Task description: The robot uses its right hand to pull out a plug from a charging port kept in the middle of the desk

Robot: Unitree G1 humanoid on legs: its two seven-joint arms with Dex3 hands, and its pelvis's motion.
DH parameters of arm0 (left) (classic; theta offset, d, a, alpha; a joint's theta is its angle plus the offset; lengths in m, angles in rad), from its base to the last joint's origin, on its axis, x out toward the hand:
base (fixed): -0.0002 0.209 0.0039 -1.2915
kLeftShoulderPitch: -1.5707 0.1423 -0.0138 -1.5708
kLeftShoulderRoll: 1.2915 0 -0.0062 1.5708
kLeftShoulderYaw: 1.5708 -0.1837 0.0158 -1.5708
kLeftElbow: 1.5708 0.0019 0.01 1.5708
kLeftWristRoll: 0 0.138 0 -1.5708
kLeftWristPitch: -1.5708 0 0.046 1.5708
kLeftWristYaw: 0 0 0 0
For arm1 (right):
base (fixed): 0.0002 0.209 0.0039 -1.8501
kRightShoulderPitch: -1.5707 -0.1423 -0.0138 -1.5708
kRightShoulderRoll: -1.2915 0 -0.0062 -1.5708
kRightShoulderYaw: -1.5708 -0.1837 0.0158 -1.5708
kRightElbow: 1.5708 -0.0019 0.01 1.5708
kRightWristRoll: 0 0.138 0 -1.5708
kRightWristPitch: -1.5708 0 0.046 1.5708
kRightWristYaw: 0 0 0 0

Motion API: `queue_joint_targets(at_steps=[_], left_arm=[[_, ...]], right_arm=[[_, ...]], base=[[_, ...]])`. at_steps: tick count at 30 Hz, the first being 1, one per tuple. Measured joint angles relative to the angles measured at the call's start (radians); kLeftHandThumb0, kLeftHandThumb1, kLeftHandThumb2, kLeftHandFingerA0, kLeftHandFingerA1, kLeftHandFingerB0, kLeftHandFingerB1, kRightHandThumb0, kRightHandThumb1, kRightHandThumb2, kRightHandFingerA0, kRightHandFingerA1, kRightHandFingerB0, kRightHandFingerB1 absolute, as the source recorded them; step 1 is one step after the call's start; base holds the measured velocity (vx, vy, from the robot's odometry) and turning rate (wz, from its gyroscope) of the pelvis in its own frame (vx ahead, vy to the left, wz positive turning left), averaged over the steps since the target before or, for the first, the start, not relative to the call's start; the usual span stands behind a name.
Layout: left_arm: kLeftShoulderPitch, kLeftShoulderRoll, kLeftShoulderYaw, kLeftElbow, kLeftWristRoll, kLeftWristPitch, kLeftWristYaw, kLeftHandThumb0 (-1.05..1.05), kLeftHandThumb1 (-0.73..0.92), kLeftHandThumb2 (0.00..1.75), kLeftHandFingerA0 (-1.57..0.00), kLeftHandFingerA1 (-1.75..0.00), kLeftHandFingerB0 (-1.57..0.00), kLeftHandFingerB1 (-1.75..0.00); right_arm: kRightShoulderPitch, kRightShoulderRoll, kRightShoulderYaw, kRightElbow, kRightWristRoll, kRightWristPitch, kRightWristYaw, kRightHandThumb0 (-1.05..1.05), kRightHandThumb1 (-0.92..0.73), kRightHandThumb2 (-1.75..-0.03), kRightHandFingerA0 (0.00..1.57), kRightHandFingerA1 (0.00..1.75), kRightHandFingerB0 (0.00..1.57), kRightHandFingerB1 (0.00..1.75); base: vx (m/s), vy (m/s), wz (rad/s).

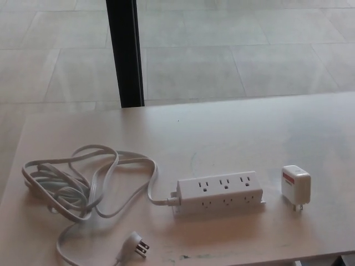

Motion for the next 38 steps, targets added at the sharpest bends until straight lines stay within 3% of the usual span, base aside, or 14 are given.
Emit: queue_joint_targets(at_steps=[2, 4, 6, 7, 9, 14, 19, 20, 21, 24, 25, 27, 34, 38], left_arm=[[-0.001, 0.000, 0.000, -0.001, 0.000, 0.000, 0.000, -0.82, 0.76, 0.91, -0.67, -0.59, -0.44, -0.47], [0.000, -0.001, 0.000, -0.001, 0.000, 0.000, 0.000, -0.77, 0.92, 0.71, -0.67, -0.50, -0.47, -0.38], [-0.001, -0.001, 0.000, -0.001, 0.000, 0.000, 0.000, -0.78, 0.92, 0.70, -0.68, -0.50, -0.50, -0.40], [-0.002, -0.001, 0.000, -0.001, 0.000, 0.000, 0.000, -0.78, 0.92, 0.70, -0.67, -0.49, -0.49, -0.40], [-0.003, -0.001, 0.000, -0.001, 0.000, 0.000, 0.000, -0.77, 0.92, 0.72, -0.67, -0.51, -0.47, -0.40], [-0.001, -0.002, 0.000, -0.001, 0.000, 0.000, 0.000, -0.77, 0.92, 0.71, -0.67, -0.52, -0.49, -0.40], [-0.002, -0.004, 0.000, -0.001, 0.000, 0.000, 0.000, -0.76, 0.92, 0.72, -0.68, -0.51, -0.48, -0.40], [-0.001, -0.004, -0.001, -0.001, 0.001, 0.000, 0.000, -0.76, 0.92, 0.72, -0.68, -0.50, -0.48, -0.39], [-0.001, -0.004, -0.001, -0.001, 0.001, 0.000, 0.000, -0.78, 0.92, 0.71, -0.66, -0.49, -0.47, -0.39], [-0.001, -0.004, -0.001, -0.001, 0.001, 0.000, 0.000, -0.78, 0.92, 0.71, -0.66, -0.50, -0.47, -0.39], [-0.002, -0.004, -0.001, -0.001, 0.001, 0.000, 0.000, -0.78, 0.92, 0.72, -0.66, -0.50, -0.46, -0.40], [-0.002, -0.004, -0.001, -0.001, 0.001, 0.000, 0.000, -0.77, 0.92, 0.73, -0.70, -0.54, -0.48, -0.42], [-0.001, -0.005, -0.001, -0.001, 0.001, 0.000, 0.000, -0.77, 0.92, 0.73, -0.68, -0.52, -0.48, -0.40], [-0.002, -0.006, -0.002, 0.000, 0.001, 0.000, 0.000, -0.77, 0.92, 0.73, -0.71, -0.53, -0.49, -0.41]], right_arm=[[0.043, -0.013, -0.064, 0.000, 0.012, 0.000, -0.001, -0.96, -0.58, -1.11, 1.27, 1.09, 0.05, 0.72], [0.089, -0.018, -0.125, -0.002, 0.019, 0.001, -0.002, -1.05, -0.82, -0.66, 1.32, 1.06, 0.08, 1.10], [0.143, -0.018, -0.189, -0.013, 0.025, 0.001, -0.005, -1.05, -0.78, -0.68, 1.35, 0.96, 0.11, 1.21], [0.179, -0.018, -0.227, -0.020, 0.029, 0.001, -0.008, -1.04, -0.55, -1.14, 1.25, 1.00, 0.03, 0.83], [0.233, -0.013, -0.283, -0.029, 0.036, 0.001, -0.014, -1.05, -0.84, -0.68, 1.31, 0.97, 0.06, 1.24], [0.357, 0.039, -0.419, -0.034, 0.060, -0.003, -0.045, -0.96, -0.87, -0.61, 1.49, 1.03, 0.11, 1.25], [0.453, 0.130, -0.546, -0.028, 0.091, -0.009, -0.090, -0.92, -0.92, -0.73, 1.28, 1.00, 0.13, 1.13], [0.473, 0.155, -0.577, -0.021, 0.098, -0.009, -0.103, -0.94, -0.68, -1.16, 1.26, 1.07, 0.44, 1.03], [0.491, 0.180, -0.610, -0.014, 0.106, -0.009, -0.116, -0.92, -0.92, -0.80, 1.14, 1.09, 0.53, 1.39], [0.526, 0.238, -0.688, 0.001, 0.127, -0.009, -0.152, -0.90, -0.92, -0.83, 1.13, 1.12, 0.46, 1.29], [0.535, 0.255, -0.711, 0.005, 0.133, -0.009, -0.163, -0.90, -0.75, -1.29, 1.06, 1.11, 0.55, 1.08], [0.552, 0.290, -0.760, 0.015, 0.144, -0.009, -0.186, -0.91, -0.90, -0.81, 1.12, 1.11, 0.53, 1.31], [0.598, 0.400, -0.912, 0.056, 0.181, -0.008, -0.269, -0.93, -0.85, -0.86, 1.17, 1.07, 0.20, 1.36], [0.613, 0.462, -0.998, 0.077, 0.203, -0.008, -0.319, -0.91, -0.82, -0.89, 1.13, 1.09, 0.37, 1.45]], base=[[0.00, 0.000, 0.00], [0.00, 0.000, 0.00], [0.00, 0.000, 0.00], [0.00, 0.000, 0.00], [0.00, 0.000, 0.00], [0.00, 0.000, 0.00], [0.00, 0.000, 0.00], [0.00, 0.000, 0.00], [0.00, 0.000, 0.00], [0.00, 0.000, 0.00], [0.00, 0.000, 0.00], [0.00, 0.000, 0.00], [0.00, 0.000, 0.00], [0.00, 0.000, 0.00]])
